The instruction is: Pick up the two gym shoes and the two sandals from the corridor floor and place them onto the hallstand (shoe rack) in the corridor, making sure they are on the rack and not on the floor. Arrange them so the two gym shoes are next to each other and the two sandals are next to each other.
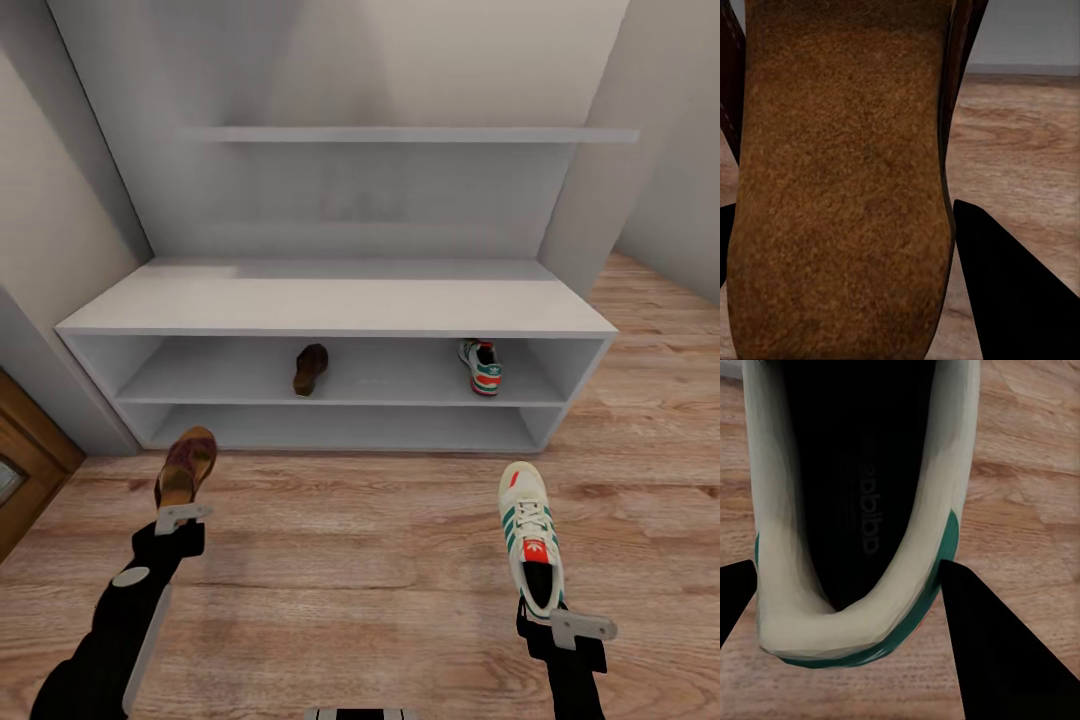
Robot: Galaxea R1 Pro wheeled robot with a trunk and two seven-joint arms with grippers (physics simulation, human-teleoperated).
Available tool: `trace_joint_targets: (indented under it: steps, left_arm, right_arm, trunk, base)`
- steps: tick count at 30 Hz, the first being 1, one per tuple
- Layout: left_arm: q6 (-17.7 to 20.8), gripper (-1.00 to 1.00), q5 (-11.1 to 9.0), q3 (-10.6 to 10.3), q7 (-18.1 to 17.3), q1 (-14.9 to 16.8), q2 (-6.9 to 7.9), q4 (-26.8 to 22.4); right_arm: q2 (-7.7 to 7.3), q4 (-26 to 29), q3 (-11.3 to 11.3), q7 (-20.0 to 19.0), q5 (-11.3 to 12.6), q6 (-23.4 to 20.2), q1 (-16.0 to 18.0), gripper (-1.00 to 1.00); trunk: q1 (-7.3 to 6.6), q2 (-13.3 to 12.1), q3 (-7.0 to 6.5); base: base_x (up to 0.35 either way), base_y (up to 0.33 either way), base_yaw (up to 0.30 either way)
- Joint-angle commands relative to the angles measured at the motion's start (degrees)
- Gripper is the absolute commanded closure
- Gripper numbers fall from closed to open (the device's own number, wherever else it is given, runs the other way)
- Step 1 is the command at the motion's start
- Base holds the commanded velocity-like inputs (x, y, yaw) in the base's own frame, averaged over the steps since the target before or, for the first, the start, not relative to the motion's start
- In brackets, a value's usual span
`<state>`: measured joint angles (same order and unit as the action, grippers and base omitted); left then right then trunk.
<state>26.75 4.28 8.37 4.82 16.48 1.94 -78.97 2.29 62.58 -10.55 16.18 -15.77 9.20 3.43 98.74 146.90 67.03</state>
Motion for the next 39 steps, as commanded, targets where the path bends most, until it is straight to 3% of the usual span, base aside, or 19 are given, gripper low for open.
trace_joint_targets:
  steps: [1,7,15,21,22,25,39]
  left_arm:
    - [0.9,1.00,0.1,0.0,-0.1,0.0,0.00,-0.6]
    - [3.8,1.00,0.0,-0.2,0.0,-0.1,-0.13,-2.7]
    - [6.9,1.00,0.1,-1.3,0.0,0.0,-1.57,-4.6]
    - [8.9,1.00,0.3,-3.8,0.1,0.3,-3.97,-5.8]
    - [11.5,1.00,0.4,-4.4,0.1,1.2,-5.06,-7.0]
    - [14.1,1.00,0.4,-4.8,0.2,2.0,-5.76,-7.6]
    - [15.9,1.00,0.1,-5.2,0.0,2.0,-6.24,-8.2]
  right_arm:
    - [0.00,0.0,0.0,0.0,0.1,0.0,0.0,1.00]
    - [0.00,0.0,0.0,0.0,0.1,0.0,0.0,1.00]
    - [0.00,-0.1,0.0,0.0,0.1,0.0,0.0,1.00]
    - [0.00,-0.1,0.0,0.0,0.1,0.0,0.0,1.00]
    - [0.00,-0.2,0.1,0.0,0.1,0.0,0.0,1.00]
    - [0.00,-0.2,0.0,0.0,0.1,0.0,0.0,1.00]
    - [0.00,-0.2,0.1,0.0,0.1,0.0,0.0,1.00]
  trunk:
    - [0.00,0.0,0.00]
    - [0.00,0.0,0.00]
    - [0.00,0.0,0.00]
    - [0.00,0.0,0.00]
    - [0.00,0.0,0.00]
    - [0.00,0.0,0.00]
    - [0.00,0.0,0.00]
  base:
    - [0.000,0.000,0.000]
    - [0.000,0.000,0.000]
    - [0.000,0.000,0.000]
    - [0.000,0.000,0.000]
    - [0.000,0.000,0.000]
    - [0.000,0.000,0.000]
    - [0.000,0.000,0.000]
